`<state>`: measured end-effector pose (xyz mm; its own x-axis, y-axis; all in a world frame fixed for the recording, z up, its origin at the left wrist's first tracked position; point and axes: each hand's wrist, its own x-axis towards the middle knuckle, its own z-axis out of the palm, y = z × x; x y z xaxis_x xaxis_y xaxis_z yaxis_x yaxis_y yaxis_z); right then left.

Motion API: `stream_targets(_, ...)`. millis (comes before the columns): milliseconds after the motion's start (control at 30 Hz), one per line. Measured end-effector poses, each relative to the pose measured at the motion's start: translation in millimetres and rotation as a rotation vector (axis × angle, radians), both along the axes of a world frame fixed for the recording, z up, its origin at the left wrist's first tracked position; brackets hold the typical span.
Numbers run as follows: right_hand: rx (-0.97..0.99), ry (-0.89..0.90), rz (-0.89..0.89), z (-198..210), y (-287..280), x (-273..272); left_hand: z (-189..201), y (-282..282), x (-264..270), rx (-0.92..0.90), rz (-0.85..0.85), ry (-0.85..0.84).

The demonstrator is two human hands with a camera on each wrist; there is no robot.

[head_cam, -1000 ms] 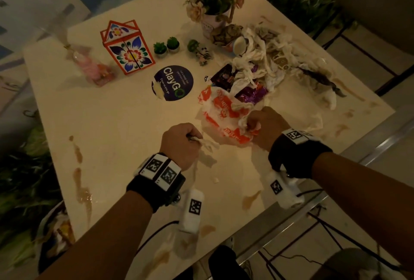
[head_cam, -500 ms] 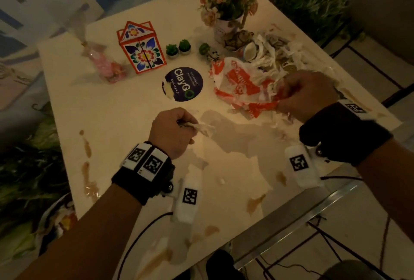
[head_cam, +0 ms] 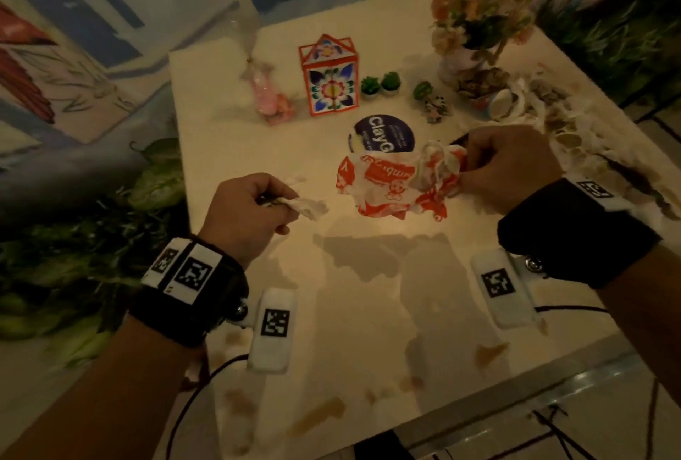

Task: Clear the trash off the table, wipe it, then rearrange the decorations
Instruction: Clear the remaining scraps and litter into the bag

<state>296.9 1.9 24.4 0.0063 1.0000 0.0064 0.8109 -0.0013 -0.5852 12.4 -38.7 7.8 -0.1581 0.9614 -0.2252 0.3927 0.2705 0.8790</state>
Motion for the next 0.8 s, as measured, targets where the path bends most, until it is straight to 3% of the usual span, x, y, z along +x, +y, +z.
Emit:
stream_targets(200, -0.052, 0.061, 0.12, 10.5, -10.1, -118.3, -6.6, -29.1, -122.1, -0.02, 0.178, 0.028)
stream_targets(367, -0.073, 0.095, 0.221, -9.0, -42.2, -239.7, -39.4, -51.4, -234.8, -0.114, 0.21, 0.128)
stream_targets(600, -0.228, 0.024, 0.245, -67.7, -82.2, -382.9, -100.7, -76.6, -340.7, -0.26, 0.214, 0.197)
stream_targets(800, -0.489, 0.026, 0.106, -150.8, -96.8, -448.9, -174.9, -92.5, -383.2, -0.442, 0.246, 0.224)
